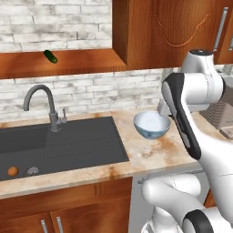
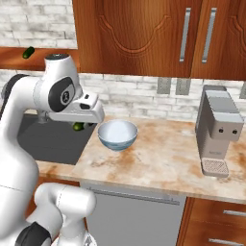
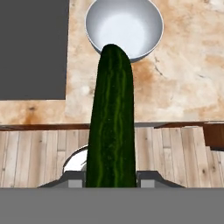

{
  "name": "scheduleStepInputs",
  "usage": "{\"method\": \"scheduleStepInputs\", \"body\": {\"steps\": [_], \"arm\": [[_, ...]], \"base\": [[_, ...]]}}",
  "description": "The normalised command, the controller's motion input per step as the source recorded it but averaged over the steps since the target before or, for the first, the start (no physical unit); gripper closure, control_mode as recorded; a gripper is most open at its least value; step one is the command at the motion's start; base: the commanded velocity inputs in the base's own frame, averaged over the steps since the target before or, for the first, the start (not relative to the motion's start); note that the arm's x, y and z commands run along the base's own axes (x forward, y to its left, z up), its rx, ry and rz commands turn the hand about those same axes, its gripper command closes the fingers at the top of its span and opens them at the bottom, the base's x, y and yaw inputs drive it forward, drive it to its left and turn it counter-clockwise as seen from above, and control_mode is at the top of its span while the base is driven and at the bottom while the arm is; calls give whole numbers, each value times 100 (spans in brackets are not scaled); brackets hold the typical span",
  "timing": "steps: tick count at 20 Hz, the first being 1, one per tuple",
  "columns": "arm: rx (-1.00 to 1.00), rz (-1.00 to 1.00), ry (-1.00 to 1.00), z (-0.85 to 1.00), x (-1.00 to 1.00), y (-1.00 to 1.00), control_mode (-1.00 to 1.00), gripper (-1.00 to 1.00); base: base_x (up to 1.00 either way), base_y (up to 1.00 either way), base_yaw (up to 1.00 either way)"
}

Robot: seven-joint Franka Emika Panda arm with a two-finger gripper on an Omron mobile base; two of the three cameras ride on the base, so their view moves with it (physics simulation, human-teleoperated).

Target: Pick the cucumbers from the cabinet and place them in one bowl. Pick the tangerine from the sink and place it in the other bowl.

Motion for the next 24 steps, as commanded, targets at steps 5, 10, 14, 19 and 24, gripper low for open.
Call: {"method": "scheduleStepInputs", "body": {"steps": [5,10,14,19,24], "arm": [[1,-1,-21,-54,50,0,-100,100],[1,-6,-27,-47,2,-7,-100,100],[0,-7,-5,-22,17,-23,-100,100],[0,-8,9,-13,45,-1,-100,100],[0,-4,22,12,36,-3,-100,100]], "base": [[0,0,0],[0,0,0],[0,0,0],[0,0,0],[0,0,0]]}}
